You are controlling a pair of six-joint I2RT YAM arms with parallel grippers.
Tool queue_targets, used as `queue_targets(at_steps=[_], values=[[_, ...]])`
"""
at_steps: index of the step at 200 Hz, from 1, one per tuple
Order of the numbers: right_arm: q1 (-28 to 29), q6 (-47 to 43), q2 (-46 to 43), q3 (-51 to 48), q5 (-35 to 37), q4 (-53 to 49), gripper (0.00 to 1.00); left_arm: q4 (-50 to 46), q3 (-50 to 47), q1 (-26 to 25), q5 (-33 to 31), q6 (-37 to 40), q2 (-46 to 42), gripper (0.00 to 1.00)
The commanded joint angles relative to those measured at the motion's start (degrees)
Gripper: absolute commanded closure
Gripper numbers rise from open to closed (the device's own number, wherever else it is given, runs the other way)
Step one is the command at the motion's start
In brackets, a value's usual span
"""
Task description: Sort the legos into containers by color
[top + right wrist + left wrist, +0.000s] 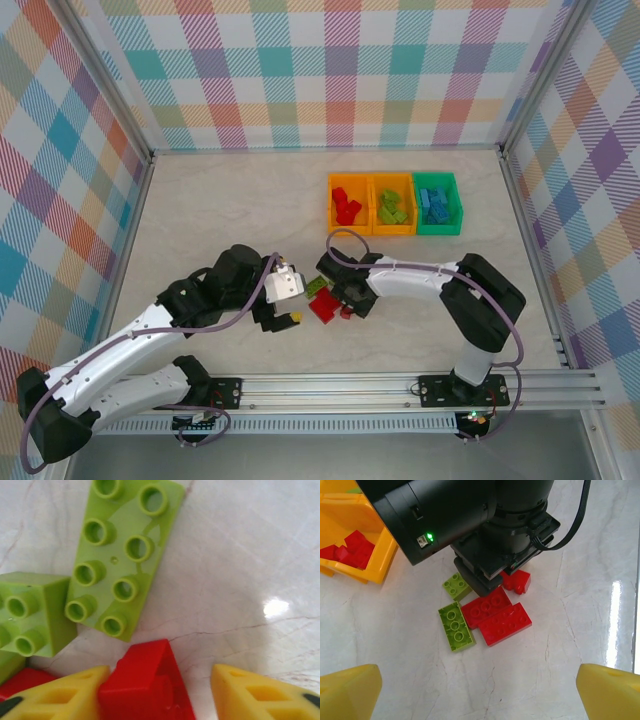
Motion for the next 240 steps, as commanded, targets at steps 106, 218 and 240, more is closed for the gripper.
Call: queue_targets(at_steps=[106, 218, 240], values=[[-0.4, -14.4, -16.7, -6.1, 10.3, 4.4, 0.86, 3.8, -2.5, -1.1, 13.0, 3.7, -2.4, 0.0], [-22.2, -62.4, 9.7, 25.2, 2.7, 23.6, 0.84, 18.2, -9.6, -1.5, 2.5, 4.0, -8.0, 0.0], [-23.8, -63.5, 14.8, 31.0, 0.1, 22.0, 0.71, 19.4, -11.7, -1.4, -1.4, 6.5, -9.7, 0.0]])
